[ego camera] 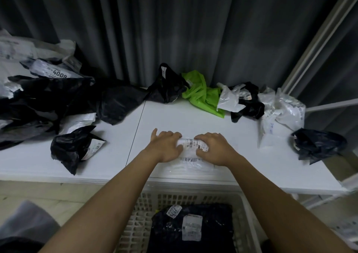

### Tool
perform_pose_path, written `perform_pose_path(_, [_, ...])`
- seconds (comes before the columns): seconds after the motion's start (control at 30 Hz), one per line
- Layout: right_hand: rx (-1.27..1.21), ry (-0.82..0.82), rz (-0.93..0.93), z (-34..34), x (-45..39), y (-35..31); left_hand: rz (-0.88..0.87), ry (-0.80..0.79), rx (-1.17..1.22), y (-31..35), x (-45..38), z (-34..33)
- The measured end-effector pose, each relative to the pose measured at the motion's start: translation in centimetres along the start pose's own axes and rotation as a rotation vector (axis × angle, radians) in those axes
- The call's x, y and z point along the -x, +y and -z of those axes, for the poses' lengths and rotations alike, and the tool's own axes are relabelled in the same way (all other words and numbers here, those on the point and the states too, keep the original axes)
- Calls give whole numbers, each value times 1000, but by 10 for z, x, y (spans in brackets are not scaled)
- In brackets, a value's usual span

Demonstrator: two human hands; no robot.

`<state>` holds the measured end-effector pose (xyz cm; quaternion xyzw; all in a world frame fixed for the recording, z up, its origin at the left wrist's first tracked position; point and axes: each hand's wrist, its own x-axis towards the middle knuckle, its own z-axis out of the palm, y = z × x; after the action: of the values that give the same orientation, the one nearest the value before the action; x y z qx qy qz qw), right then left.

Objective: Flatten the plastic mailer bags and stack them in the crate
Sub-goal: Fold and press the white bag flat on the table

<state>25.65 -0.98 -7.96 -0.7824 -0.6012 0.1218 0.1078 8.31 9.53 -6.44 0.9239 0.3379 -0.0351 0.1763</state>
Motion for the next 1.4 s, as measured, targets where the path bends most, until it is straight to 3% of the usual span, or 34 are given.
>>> perform_pose_path(0.27, [-10,7,-14,-23,7,7,-57,10,-11,0,0,-19])
perform_pose_path(0.4, [-65,146,11,-19,2,-7,-75,23,-44,11,-2,-21])
perform_pose_path(0.57, [21,77,-124,-36,-5,-11,-4,77,-10,22,-10,-29])
perform_pose_path(0.9, [25,124,-151,-52,6,-14,128,35,-76,27,-19,-55])
perform_pose_path(1.2, [101,143,-212,-67,3,-8,8,188,-213,21,-21,-72])
perform_pose_path(1.4, [120,197,-194,-77,2,-4,-9,273,-141,13,-23,-91])
